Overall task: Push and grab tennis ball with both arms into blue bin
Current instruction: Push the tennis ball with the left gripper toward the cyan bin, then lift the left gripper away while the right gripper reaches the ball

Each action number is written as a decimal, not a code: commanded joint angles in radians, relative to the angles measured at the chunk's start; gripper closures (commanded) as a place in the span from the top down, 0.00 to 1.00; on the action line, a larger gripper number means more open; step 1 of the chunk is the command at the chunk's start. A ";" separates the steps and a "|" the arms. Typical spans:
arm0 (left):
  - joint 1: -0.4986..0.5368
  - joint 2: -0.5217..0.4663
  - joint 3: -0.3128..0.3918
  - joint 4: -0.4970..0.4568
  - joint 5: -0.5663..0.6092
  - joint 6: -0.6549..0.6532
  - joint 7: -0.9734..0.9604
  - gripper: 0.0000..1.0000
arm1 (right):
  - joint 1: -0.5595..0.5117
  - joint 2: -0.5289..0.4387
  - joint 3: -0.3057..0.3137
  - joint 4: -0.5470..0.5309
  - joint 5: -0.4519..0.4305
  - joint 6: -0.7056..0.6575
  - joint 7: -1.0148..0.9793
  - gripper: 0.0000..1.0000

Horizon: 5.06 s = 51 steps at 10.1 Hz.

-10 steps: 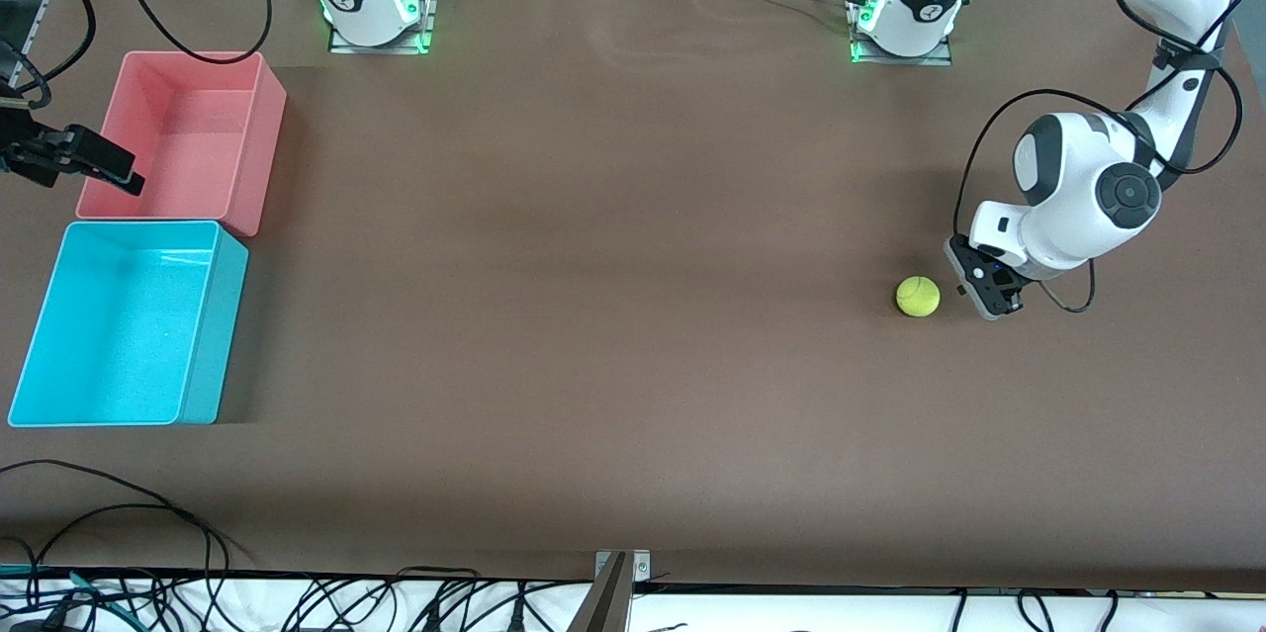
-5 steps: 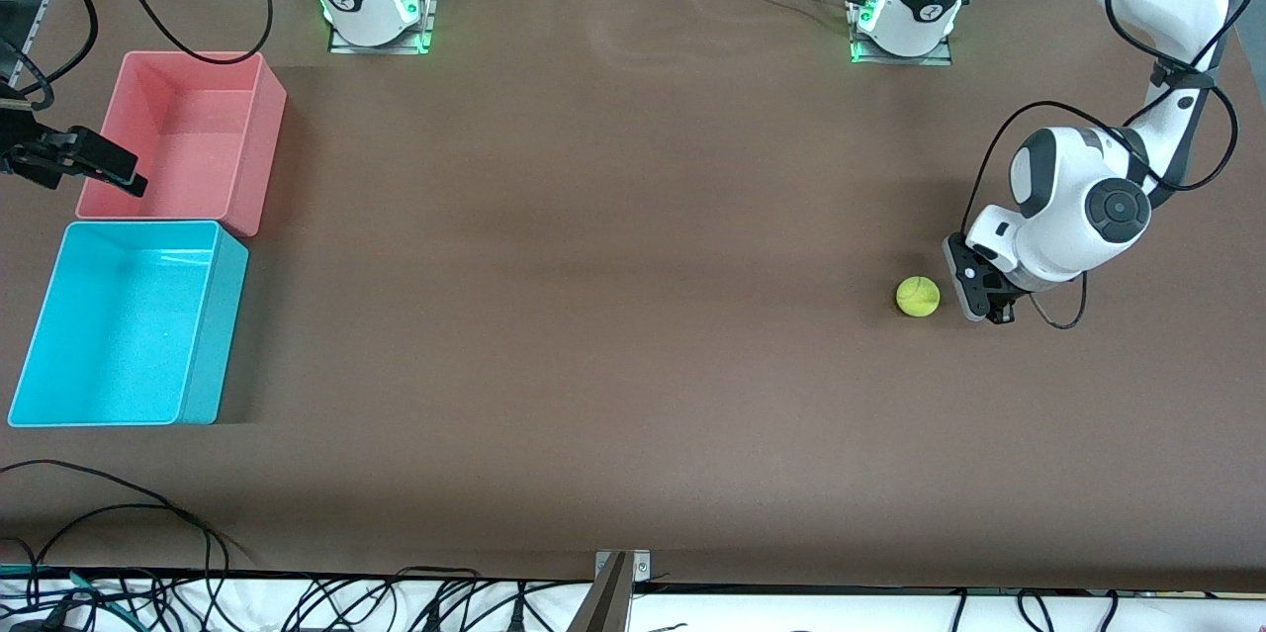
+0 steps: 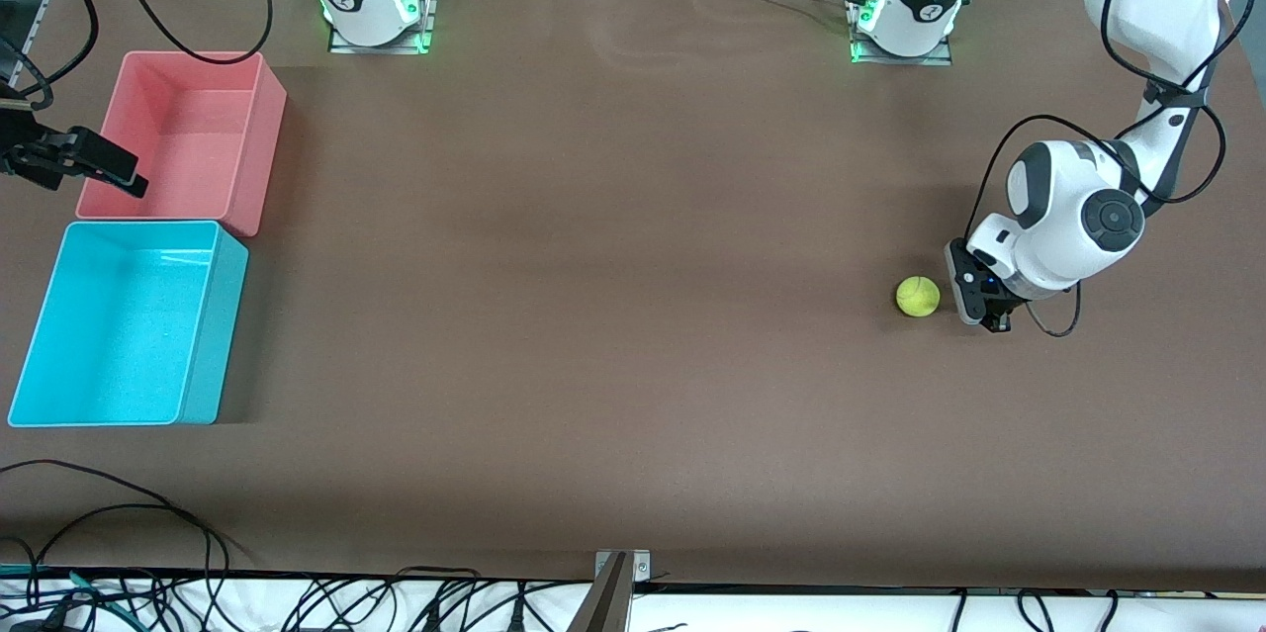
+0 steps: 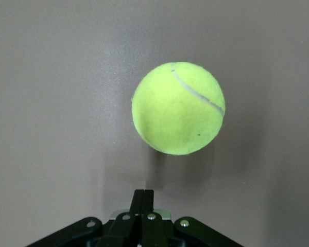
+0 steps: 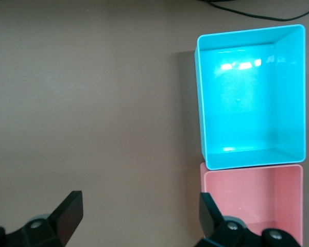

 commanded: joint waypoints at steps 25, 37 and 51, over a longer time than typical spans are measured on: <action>-0.067 -0.234 -0.032 -0.035 -0.153 -0.256 -0.324 1.00 | -0.008 0.021 -0.069 0.021 0.036 -0.017 -0.016 1.00; 0.010 -0.512 0.016 0.129 -0.156 -0.471 -0.426 1.00 | 0.020 0.116 -0.084 0.012 0.017 -0.092 0.001 1.00; -0.001 -0.558 0.039 0.519 -0.083 -1.061 -0.914 1.00 | 0.087 0.423 -0.084 -0.237 0.004 0.416 0.533 1.00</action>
